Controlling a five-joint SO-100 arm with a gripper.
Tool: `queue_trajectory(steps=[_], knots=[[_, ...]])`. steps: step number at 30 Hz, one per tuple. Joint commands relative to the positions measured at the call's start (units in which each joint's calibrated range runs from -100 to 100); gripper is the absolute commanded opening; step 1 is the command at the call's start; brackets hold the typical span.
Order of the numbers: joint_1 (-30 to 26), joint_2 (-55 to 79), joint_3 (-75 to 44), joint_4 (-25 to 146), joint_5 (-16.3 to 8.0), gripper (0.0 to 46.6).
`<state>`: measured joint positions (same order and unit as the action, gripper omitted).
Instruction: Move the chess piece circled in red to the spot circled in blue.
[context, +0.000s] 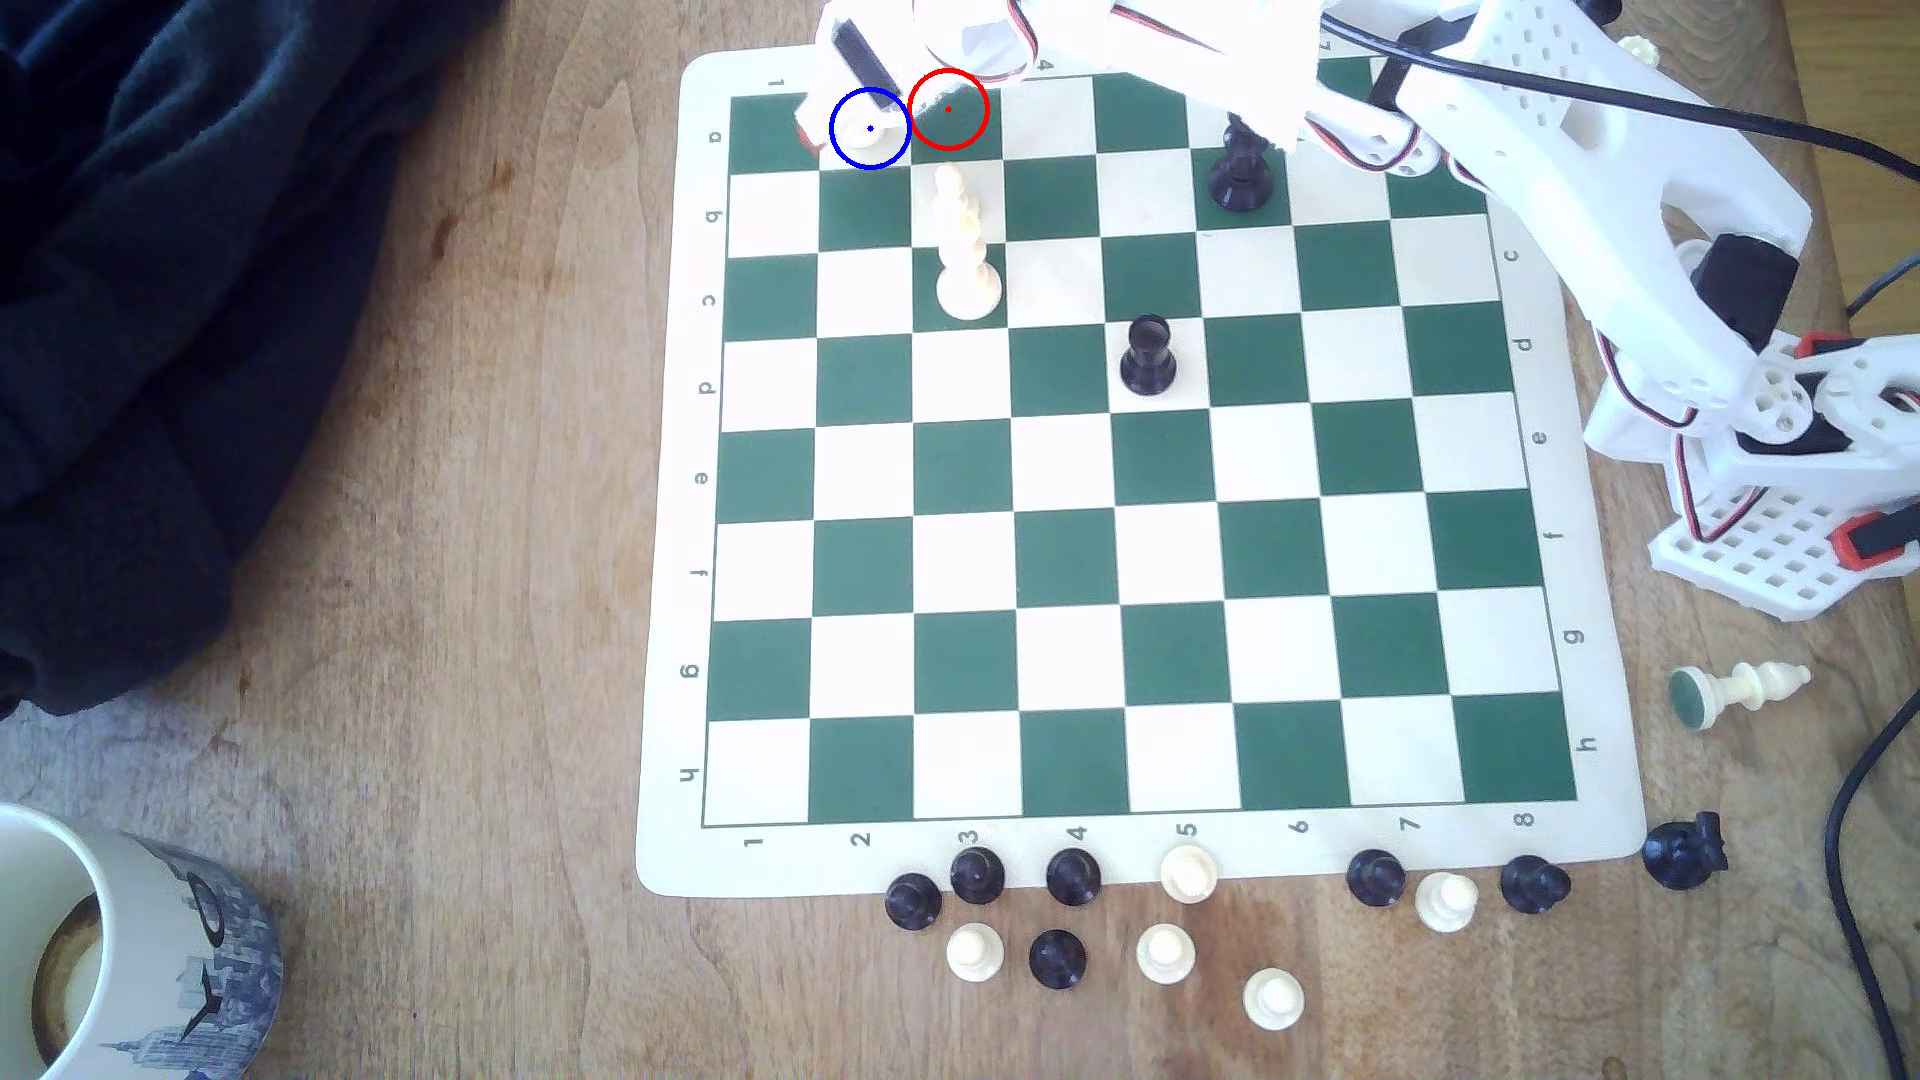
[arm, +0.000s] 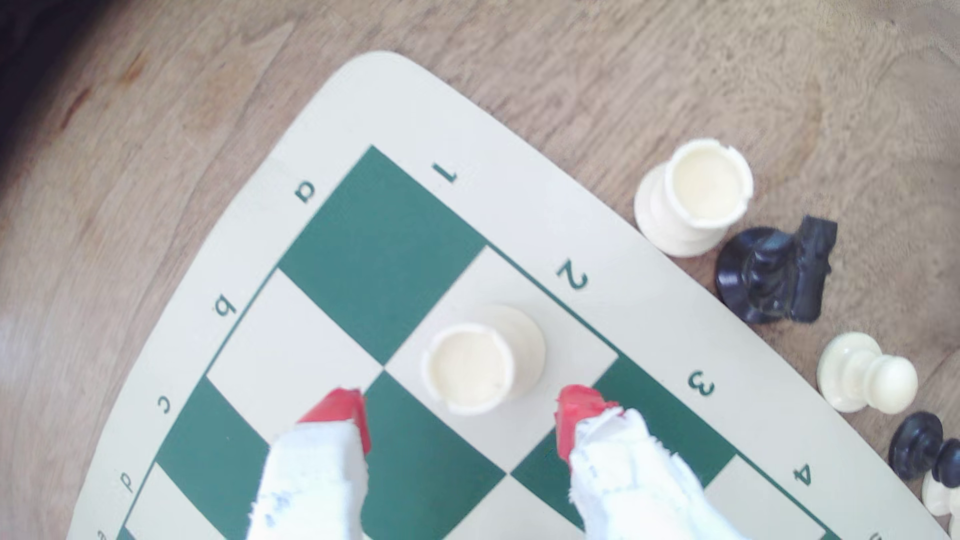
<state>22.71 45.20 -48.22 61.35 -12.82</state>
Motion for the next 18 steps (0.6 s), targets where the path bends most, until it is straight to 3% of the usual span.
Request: queue_trajectory(steps=[1,5,9,10,13,15,18], knots=[[-1.1,-16.4,-6.2,5.8,-0.2,20.6],[-1.9,-29.3,6.5,6.3,0.2,20.9],[-2.7,-46.1,31.8,-3.1,0.7,21.1],[-3.6,-53.4,42.5,-7.0,1.0,20.0],[-5.7,-61.5,53.8,-9.3,1.4,13.1],[-7.6,-67.6,64.1,-13.6,1.6,12.8],[-8.6,-70.7,70.0,-16.5,1.8,11.7]])
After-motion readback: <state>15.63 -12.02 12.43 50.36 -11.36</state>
